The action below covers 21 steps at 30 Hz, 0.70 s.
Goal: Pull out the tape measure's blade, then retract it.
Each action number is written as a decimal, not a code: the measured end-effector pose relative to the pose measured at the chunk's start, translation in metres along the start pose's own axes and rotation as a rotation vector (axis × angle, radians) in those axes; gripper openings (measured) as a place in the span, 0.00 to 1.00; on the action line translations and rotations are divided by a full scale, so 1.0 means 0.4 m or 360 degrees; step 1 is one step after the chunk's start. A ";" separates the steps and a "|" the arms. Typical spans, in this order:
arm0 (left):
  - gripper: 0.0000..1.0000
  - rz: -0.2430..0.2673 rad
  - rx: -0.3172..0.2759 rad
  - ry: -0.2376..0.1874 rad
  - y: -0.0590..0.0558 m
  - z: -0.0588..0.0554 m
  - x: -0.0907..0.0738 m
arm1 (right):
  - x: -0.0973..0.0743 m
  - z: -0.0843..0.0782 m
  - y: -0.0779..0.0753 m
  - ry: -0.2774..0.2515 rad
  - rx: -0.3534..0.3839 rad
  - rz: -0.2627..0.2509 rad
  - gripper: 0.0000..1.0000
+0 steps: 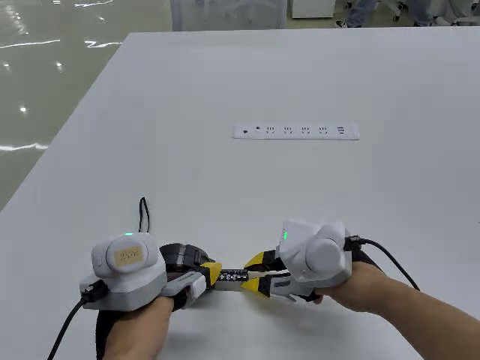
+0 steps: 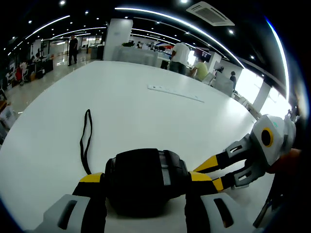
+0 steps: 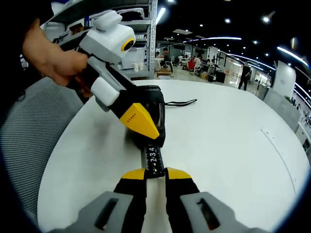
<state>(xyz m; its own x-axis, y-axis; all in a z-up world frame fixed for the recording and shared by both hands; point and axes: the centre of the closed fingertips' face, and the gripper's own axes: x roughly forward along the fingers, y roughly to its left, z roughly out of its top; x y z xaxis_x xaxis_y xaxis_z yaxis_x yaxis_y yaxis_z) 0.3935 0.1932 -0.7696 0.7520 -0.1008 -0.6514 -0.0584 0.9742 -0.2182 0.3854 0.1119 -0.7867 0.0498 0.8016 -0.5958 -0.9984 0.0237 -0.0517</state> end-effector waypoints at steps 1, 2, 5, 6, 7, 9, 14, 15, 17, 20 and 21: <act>0.63 -0.0001 0.0001 0.0001 0.000 0.000 0.000 | 0.007 0.006 0.002 -0.0005 0.0004 0.0003 0.13; 0.63 -0.0002 0.0002 0.0002 0.000 -0.001 0.000 | 0.013 0.010 0.003 -0.0008 0.0007 0.0005 0.13; 0.63 -0.0007 -0.0002 0.0006 0.000 -0.001 0.000 | 0.033 0.023 0.006 -0.0016 0.0003 0.0009 0.13; 0.63 -0.0007 -0.0004 0.0006 0.000 -0.001 0.000 | 0.035 0.025 0.006 -0.0017 0.0004 0.0009 0.13; 0.63 -0.0009 -0.0004 0.0007 0.000 -0.002 0.000 | 0.043 0.030 0.008 -0.0017 0.0000 0.0010 0.13; 0.63 -0.0011 -0.0006 0.0010 -0.001 -0.003 0.000 | 0.054 0.037 0.010 -0.0020 -0.0003 0.0010 0.13; 0.63 -0.0010 -0.0008 0.0010 -0.002 -0.003 0.001 | 0.063 0.041 0.012 -0.0019 0.0018 0.0007 0.13; 0.63 -0.0010 -0.0002 0.0012 -0.002 -0.004 0.001 | 0.062 0.039 0.012 -0.0016 0.0015 0.0007 0.13; 0.63 -0.0011 -0.0006 0.0009 -0.002 -0.004 0.001 | 0.062 0.038 0.012 -0.0018 0.0019 0.0004 0.13; 0.64 -0.0013 -0.0010 0.0009 -0.003 -0.004 0.003 | 0.063 0.037 0.011 -0.0017 0.0022 -0.0002 0.13; 0.64 -0.0017 -0.0009 0.0012 -0.004 -0.004 0.003 | 0.063 0.037 0.011 -0.0015 0.0019 -0.0003 0.13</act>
<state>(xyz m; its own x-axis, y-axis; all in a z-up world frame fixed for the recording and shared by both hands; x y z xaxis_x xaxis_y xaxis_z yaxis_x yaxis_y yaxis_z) 0.3933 0.1913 -0.7714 0.7478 -0.1125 -0.6544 -0.0544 0.9719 -0.2292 0.3819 0.1410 -0.7903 0.0517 0.8070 -0.5882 -0.9985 0.0326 -0.0431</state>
